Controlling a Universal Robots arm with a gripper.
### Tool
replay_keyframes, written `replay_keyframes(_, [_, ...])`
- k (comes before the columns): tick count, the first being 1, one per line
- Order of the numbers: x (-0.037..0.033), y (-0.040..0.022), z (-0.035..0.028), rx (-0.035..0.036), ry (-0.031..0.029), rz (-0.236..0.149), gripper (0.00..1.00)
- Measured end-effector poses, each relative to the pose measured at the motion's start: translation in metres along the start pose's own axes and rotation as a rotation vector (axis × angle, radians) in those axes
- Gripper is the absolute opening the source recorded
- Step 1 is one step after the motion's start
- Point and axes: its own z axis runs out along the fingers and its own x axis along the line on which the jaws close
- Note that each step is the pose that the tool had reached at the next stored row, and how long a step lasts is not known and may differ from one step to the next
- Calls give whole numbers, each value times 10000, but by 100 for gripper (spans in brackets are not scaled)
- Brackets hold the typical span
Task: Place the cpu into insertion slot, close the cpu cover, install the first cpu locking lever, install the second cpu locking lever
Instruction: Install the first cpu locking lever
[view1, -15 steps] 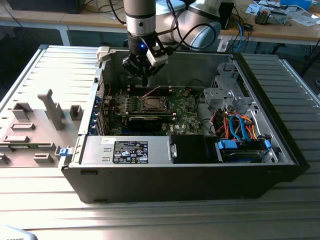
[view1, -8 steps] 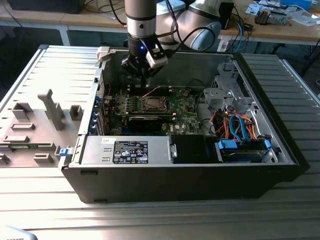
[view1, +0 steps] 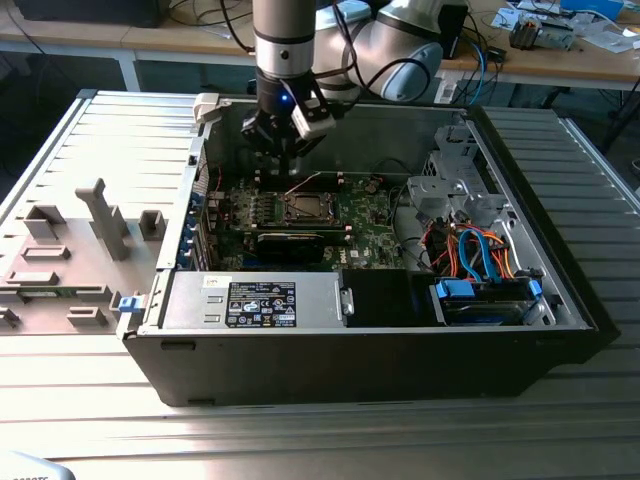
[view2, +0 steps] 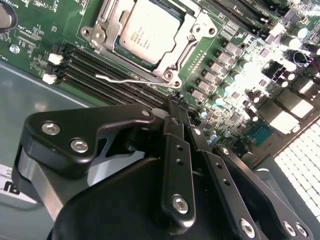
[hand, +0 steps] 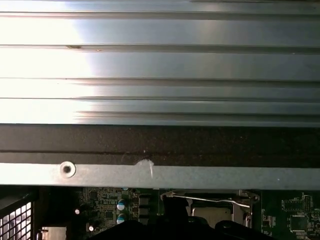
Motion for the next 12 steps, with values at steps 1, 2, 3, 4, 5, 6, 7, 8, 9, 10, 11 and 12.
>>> replay_keyframes(1, [-5,0,17,-1,8,0,11])
replay_keyframes(2, [-8,0,27,-1,13,0,11])
replay_keyframes(3, [-10,0,38,-1,18,0,11])
replay_keyframes(4, [-12,0,52,-1,24,0,11])
replay_keyframes(5, [-16,0,64,-1,30,0,11])
replay_keyframes(6, [-20,0,76,-2,36,1,11])
replay_keyframes(7, [-24,0,88,-2,43,0,11])
replay_keyframes(8, [-31,0,111,-3,53,0,11])
replay_keyframes(9, [-36,0,120,-3,58,0,11])
replay_keyframes(10, [-48,0,130,-4,65,0,11])
replay_keyframes(11, [-60,0,139,-4,71,0,11])
replay_keyframes(12, [-71,0,147,-4,79,-1,11])
